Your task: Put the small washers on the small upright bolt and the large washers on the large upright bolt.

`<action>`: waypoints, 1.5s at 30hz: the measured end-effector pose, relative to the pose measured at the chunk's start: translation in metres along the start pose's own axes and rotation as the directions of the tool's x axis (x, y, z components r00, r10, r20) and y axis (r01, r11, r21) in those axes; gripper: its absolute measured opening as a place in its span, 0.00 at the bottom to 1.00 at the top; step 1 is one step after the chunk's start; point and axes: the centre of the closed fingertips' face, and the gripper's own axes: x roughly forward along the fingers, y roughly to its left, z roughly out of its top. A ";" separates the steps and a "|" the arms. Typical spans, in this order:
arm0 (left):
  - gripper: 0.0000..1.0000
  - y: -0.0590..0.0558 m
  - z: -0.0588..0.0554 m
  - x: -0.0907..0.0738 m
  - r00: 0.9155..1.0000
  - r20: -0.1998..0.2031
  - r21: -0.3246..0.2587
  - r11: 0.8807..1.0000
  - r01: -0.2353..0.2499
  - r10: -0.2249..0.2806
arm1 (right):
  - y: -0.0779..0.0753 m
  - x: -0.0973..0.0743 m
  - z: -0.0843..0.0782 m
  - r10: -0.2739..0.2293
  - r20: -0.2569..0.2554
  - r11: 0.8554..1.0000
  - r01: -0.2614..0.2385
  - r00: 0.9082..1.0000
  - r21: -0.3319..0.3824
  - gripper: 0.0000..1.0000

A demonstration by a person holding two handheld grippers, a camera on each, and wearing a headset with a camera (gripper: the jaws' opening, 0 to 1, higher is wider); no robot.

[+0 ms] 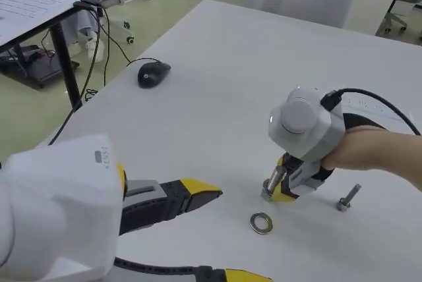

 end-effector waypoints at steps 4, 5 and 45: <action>0.57 0.001 -0.001 0.000 1.000 -0.003 -0.001 1.000 -0.003 0.003 | 0.000 0.000 -0.004 0.001 -0.006 1.000 -0.001 1.000 -0.005 0.23; 0.57 0.001 -0.001 0.000 1.000 -0.002 -0.001 1.000 -0.004 0.004 | -0.001 0.000 -0.005 -0.001 -0.005 1.000 0.001 1.000 -0.007 0.23; 0.57 -0.004 0.010 -0.010 0.999 0.036 0.048 0.999 -0.012 0.011 | 0.062 0.010 0.011 0.053 0.055 0.992 -0.059 0.997 0.114 0.33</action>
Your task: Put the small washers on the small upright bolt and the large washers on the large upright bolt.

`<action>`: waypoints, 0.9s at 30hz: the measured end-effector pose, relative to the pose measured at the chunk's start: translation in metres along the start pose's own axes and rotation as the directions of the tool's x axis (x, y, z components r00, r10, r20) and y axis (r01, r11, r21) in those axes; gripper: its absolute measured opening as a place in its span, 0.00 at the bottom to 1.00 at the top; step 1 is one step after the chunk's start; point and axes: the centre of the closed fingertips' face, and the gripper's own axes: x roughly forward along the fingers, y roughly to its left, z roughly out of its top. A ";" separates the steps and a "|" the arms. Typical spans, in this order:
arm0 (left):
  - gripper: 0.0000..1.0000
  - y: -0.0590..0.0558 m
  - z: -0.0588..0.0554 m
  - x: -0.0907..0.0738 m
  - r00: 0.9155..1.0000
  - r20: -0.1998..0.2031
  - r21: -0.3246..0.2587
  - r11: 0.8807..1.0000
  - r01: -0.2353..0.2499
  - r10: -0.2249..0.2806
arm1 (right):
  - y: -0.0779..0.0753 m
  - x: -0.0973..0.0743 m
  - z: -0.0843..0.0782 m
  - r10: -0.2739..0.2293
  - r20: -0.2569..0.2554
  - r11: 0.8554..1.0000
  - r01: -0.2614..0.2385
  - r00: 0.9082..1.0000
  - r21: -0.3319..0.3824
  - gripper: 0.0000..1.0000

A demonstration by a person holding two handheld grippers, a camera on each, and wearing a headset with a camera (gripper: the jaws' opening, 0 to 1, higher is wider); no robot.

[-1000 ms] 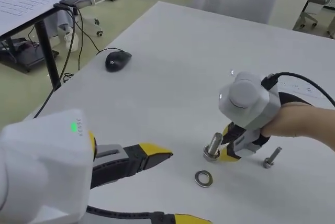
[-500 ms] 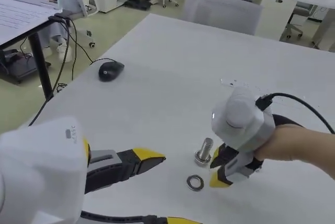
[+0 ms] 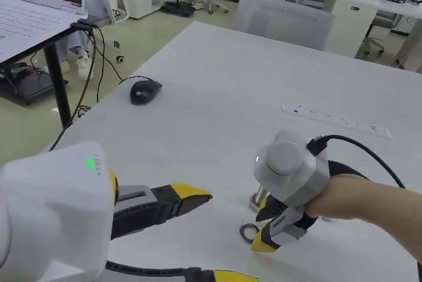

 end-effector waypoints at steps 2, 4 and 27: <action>0.57 0.001 0.001 0.000 1.000 0.001 0.000 1.000 -0.001 0.001 | -0.001 0.001 0.000 0.003 -0.003 1.000 -0.003 1.000 0.005 0.33; 0.57 0.002 0.001 0.000 1.000 0.004 0.000 1.000 -0.004 0.004 | -0.002 0.002 -0.001 0.004 -0.006 1.000 -0.004 1.000 0.004 0.33; 0.57 0.004 -0.003 0.006 1.000 -0.009 -0.011 1.000 -0.009 0.009 | 0.000 0.002 0.001 0.002 -0.014 1.000 -0.003 1.000 -0.019 0.22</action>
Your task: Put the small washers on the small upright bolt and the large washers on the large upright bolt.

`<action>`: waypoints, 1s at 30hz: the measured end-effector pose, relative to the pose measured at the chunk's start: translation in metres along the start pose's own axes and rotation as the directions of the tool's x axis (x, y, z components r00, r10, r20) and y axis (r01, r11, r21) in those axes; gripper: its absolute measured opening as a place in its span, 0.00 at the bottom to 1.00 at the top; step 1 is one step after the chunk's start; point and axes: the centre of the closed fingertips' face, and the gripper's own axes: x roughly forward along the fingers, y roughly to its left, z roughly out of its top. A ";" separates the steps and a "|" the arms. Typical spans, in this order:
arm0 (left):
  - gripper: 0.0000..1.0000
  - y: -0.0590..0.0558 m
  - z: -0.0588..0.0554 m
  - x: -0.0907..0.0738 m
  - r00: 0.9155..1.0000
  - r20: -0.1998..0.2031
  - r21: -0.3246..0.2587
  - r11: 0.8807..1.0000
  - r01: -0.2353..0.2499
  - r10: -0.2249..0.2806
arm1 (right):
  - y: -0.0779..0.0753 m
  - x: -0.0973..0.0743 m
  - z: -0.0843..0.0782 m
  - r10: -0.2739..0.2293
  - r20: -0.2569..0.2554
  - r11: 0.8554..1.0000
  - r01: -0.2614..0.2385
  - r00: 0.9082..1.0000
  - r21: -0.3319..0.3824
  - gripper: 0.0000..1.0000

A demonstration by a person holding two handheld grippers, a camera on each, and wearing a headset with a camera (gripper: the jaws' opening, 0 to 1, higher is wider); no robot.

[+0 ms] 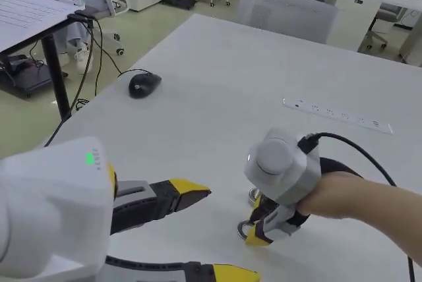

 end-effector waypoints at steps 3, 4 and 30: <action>0.57 -0.001 -0.001 0.000 1.000 -0.004 0.000 1.000 0.002 -0.002 | 0.000 0.000 0.000 -0.004 -0.002 1.000 0.004 1.000 -0.002 0.22; 0.57 -0.001 -0.001 0.000 1.000 -0.005 0.000 1.000 0.002 -0.002 | 0.000 0.000 0.000 -0.003 0.001 1.000 0.003 1.000 -0.002 0.21; 0.57 -0.006 0.002 0.003 1.000 -0.013 0.012 1.000 0.021 -0.021 | -0.003 -0.033 -0.014 -0.029 0.033 1.000 0.029 0.999 0.004 0.21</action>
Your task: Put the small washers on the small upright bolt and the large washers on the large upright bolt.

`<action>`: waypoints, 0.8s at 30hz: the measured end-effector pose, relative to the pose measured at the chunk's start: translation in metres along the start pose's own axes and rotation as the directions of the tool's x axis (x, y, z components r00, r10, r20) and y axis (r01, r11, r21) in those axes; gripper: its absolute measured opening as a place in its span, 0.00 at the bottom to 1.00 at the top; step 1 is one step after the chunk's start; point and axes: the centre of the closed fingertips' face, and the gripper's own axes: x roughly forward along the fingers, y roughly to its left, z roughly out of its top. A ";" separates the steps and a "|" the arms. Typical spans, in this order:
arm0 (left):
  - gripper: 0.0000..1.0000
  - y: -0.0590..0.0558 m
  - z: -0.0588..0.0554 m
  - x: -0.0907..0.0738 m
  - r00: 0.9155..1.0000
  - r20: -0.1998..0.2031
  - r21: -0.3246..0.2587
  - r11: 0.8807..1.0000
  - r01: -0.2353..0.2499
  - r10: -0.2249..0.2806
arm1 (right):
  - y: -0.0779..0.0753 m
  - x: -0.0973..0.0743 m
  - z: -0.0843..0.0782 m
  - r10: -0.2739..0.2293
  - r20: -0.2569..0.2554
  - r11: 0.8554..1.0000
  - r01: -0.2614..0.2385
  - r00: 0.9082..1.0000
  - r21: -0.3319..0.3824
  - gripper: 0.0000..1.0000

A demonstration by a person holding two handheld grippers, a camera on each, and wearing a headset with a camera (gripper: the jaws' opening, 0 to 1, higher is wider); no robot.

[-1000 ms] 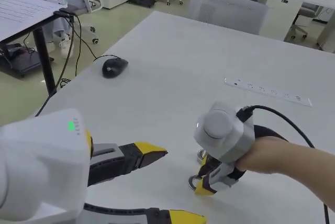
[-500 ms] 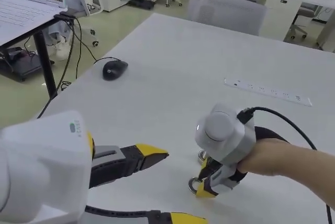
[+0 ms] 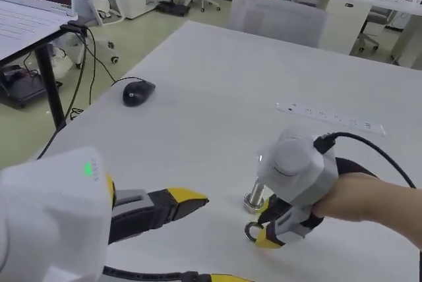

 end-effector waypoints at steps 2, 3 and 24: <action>0.57 -0.001 0.001 0.001 1.000 0.000 0.003 1.000 0.004 -0.004 | -0.004 -0.008 -0.001 -0.015 -0.001 1.000 0.015 1.000 -0.004 0.21; 0.57 -0.001 0.001 0.001 1.000 0.000 0.004 1.000 0.007 -0.007 | -0.006 -0.012 -0.001 -0.019 0.001 1.000 0.019 1.000 -0.001 0.21; 0.57 -0.005 0.003 0.003 1.000 -0.005 0.008 1.000 0.019 -0.019 | -0.055 -0.045 0.030 -0.102 0.005 0.994 0.102 0.995 -0.035 0.22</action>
